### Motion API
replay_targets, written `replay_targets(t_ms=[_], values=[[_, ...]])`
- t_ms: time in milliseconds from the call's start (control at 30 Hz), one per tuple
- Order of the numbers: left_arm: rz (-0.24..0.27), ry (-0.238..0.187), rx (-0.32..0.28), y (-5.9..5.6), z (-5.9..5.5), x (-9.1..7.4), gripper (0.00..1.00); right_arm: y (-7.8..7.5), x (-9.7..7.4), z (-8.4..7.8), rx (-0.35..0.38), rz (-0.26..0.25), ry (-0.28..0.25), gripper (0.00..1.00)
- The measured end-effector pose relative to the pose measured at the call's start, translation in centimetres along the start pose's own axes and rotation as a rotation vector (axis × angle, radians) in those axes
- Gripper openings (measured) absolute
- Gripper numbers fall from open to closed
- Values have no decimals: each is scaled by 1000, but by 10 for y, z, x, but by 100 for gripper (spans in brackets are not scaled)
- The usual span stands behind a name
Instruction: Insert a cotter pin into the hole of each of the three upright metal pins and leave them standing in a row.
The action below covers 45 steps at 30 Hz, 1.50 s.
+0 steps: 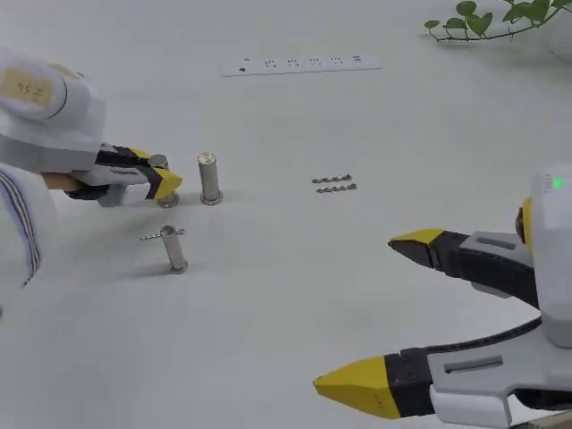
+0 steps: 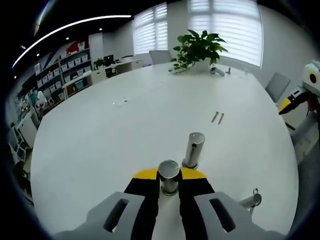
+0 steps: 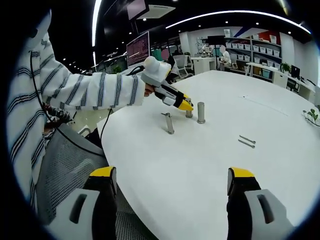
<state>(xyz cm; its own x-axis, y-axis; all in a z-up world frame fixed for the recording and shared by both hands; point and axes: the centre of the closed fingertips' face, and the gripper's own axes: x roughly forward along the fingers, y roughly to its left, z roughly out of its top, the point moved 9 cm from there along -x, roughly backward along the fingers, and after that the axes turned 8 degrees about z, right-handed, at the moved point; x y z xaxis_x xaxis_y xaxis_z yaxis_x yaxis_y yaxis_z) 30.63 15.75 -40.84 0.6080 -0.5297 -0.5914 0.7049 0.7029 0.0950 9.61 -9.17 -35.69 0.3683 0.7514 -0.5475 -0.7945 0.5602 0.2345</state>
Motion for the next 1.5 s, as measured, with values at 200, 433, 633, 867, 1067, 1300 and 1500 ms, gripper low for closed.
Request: replay_targets(t_ms=[200,433,633,867,1067,1300,1500], values=[[22,-8,-3,-3,-1,-2,10,1,0,1,-4,2,1,90],[41,5,27,-3,4,-8,9,2,-2,1,-11,3,-2,89],[62,-12,11,-1,20,-21,9,1,-3,2,-8,0,-10,89],[40,-58,-3,-12,46,-39,9,0,-5,5,-15,3,-35,89],[33,-80,53,-34,64,-51,9,0,-7,5,-21,2,-50,88],[7,-67,55,-65,72,-55,9,-5,-9,2,-5,0,-72,88],[-39,-66,20,-94,69,-49,9,-6,-11,0,-8,7,-84,88]])
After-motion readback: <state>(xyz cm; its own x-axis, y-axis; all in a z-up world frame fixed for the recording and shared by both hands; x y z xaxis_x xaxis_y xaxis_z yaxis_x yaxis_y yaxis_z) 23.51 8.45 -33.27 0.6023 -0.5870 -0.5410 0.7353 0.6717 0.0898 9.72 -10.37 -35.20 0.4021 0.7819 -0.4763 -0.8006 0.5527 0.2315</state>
